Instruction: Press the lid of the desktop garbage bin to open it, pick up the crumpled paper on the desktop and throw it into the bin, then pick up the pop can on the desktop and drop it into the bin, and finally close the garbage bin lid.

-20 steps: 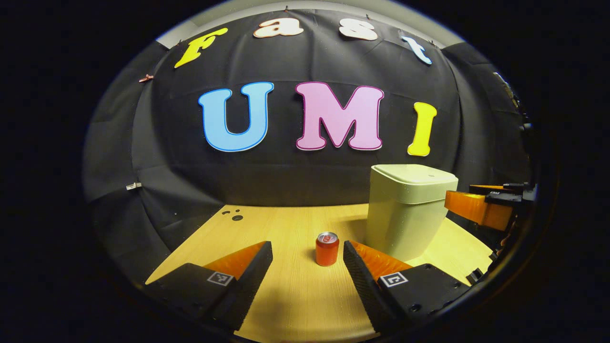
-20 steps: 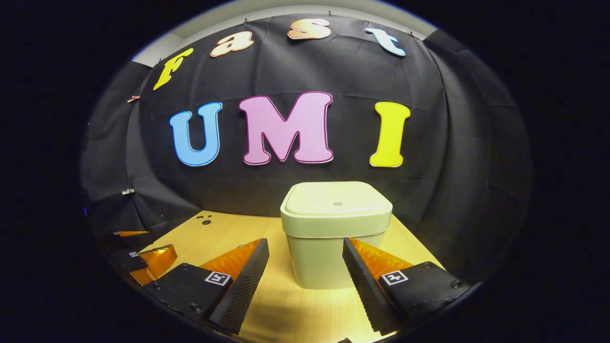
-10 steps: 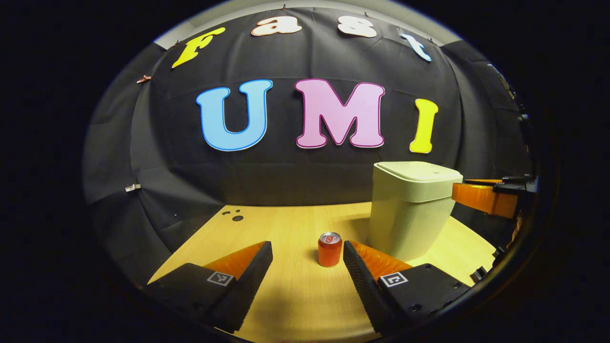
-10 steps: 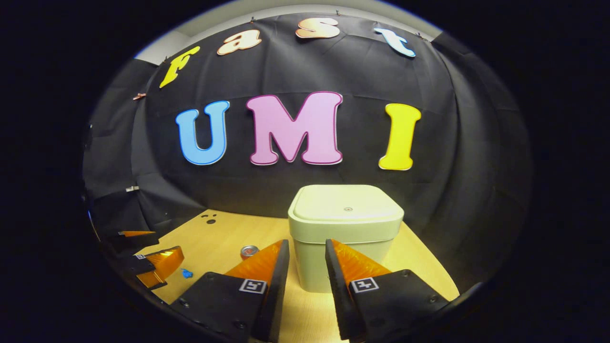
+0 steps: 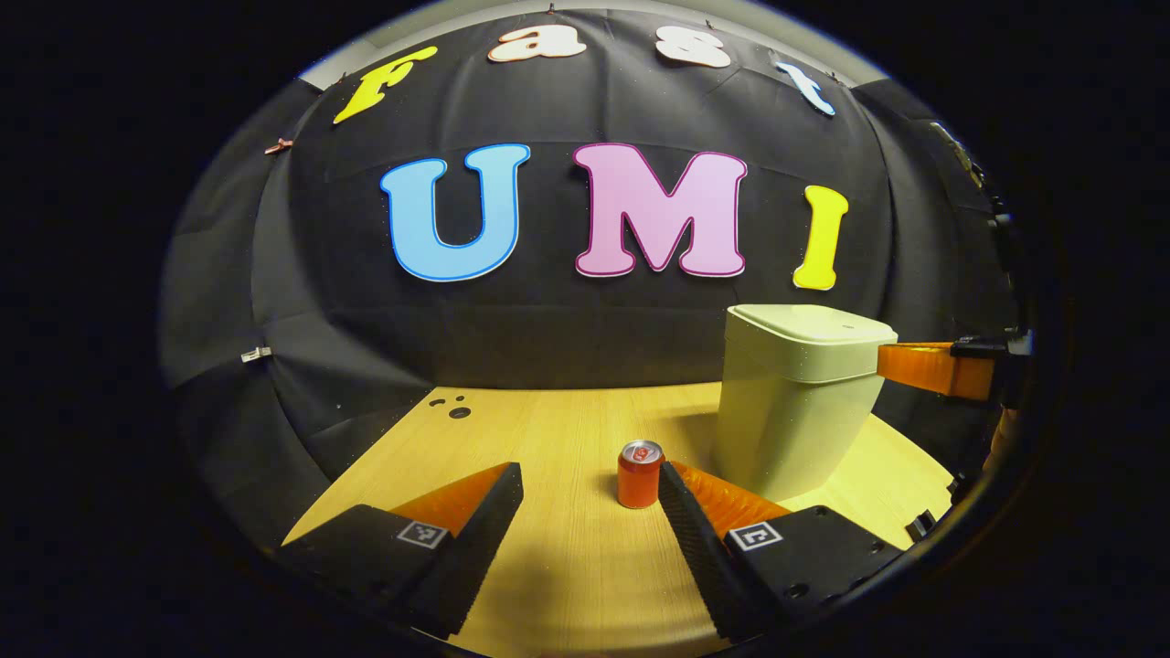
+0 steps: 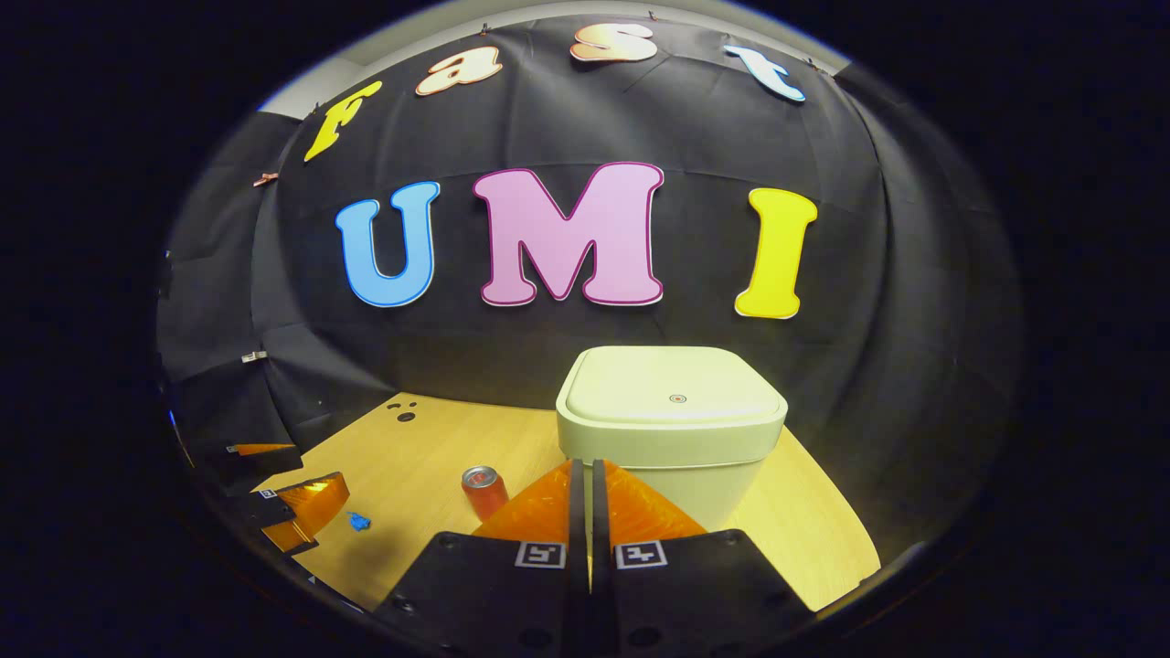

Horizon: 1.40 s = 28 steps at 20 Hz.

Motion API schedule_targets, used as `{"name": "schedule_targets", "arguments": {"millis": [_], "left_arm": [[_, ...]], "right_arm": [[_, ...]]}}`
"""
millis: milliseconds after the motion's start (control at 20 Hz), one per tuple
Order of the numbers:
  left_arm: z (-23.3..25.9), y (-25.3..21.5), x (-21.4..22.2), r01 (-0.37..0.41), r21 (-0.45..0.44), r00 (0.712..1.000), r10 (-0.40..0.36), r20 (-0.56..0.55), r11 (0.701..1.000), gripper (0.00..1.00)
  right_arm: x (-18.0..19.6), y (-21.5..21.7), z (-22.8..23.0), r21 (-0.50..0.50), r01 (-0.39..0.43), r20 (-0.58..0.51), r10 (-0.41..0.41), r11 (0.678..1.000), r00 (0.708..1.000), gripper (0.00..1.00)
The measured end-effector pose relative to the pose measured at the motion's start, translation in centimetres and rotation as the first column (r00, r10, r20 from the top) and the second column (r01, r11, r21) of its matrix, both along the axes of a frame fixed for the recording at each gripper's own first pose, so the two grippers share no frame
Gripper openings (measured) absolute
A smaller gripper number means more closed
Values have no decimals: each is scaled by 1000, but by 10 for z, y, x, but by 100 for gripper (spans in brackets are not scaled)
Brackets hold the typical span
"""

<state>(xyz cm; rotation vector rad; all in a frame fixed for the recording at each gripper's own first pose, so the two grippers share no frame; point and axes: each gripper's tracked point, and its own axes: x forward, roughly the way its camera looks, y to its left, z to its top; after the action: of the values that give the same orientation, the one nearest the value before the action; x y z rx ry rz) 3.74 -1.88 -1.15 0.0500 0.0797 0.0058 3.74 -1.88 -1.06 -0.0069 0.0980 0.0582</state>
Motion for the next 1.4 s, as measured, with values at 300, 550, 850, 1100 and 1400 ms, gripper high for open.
{"name": "schedule_targets", "arguments": {"millis": [300,550,850,1100,1400], "left_arm": [[-2,-1,0,14,2,1000,-14,-4,1000,96],[-5,-1,-2,20,4,1000,-20,-13,1000,96],[-10,10,-6,-10,-2,1000,10,-26,1000,96],[-10,23,-6,-53,-7,998,53,-27,999,95],[-13,35,-7,-92,-8,995,91,-33,996,95]], "right_arm": [[5,1,7,39,-35,-24,36,999,999,5],[22,-12,28,58,-10,-14,11,998,1000,5],[60,-36,51,38,40,23,-41,998,999,5],[85,-55,49,23,87,18,-88,996,996,5],[98,-59,34,-14,94,-12,-94,996,996,5]]}}
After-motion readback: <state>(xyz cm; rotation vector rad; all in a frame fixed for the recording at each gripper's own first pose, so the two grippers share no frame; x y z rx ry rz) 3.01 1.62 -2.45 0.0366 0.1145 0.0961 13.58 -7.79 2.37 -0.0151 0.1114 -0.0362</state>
